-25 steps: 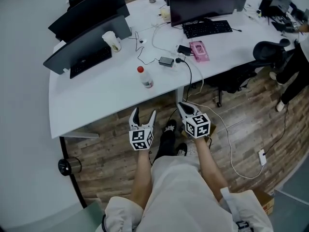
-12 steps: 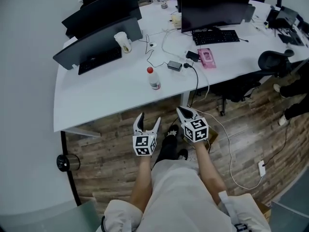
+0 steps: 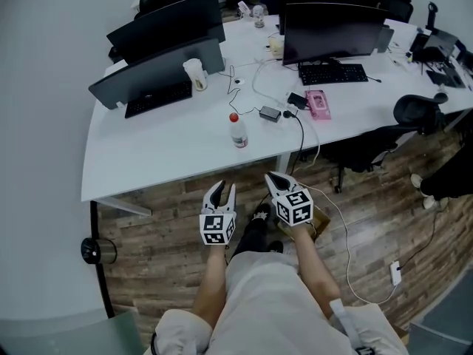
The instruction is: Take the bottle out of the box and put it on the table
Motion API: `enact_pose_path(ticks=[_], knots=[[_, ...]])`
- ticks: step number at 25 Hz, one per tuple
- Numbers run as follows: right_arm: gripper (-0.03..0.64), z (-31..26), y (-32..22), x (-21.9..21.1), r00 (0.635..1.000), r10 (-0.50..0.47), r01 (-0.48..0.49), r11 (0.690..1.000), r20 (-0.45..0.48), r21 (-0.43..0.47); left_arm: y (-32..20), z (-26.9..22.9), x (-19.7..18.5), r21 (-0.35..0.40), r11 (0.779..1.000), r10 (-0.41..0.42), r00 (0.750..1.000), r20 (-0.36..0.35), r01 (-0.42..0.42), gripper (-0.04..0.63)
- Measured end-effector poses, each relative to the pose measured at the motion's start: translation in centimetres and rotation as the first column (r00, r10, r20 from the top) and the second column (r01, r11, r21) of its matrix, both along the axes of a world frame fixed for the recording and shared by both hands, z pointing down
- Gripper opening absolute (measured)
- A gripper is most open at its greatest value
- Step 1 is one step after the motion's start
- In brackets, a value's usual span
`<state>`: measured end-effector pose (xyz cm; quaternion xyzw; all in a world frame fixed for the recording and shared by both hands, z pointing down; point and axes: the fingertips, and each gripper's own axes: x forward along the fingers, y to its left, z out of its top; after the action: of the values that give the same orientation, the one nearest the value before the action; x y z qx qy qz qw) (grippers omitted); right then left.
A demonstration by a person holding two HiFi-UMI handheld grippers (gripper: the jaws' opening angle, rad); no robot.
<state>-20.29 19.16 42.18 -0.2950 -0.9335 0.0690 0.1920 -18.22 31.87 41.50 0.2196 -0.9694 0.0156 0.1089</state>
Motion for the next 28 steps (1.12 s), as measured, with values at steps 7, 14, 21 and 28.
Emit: enact_pose_path(ticks=[7,14,21,28], knots=[[0.041,-0.7,-1.0,-0.3,0.998,0.06,-0.059,0.997,0.007,-0.046,0.6,0.5,0.0,-0.015,0.999,-0.04,0.999,-0.03,0.039,0.014],[0.041,-1.2,-0.6,-0.7,0.998,0.07,-0.069,0.994,0.0,-0.085,0.1,0.1,-0.2,-0.024,0.999,-0.023,0.999,-0.026,0.023,0.014],[0.041,-0.8,-0.6,-1.0,0.996,0.078,-0.083,0.988,-0.04,-0.133,-0.1,0.3,-0.3,-0.01,1.0,-0.027,0.999,-0.039,0.026,0.014],[0.04,-0.7,1.0,-0.8,0.999,0.021,-0.025,0.994,-0.038,-0.11,0.4,0.2,-0.1,-0.008,0.999,-0.043,0.998,-0.04,0.042,0.014]])
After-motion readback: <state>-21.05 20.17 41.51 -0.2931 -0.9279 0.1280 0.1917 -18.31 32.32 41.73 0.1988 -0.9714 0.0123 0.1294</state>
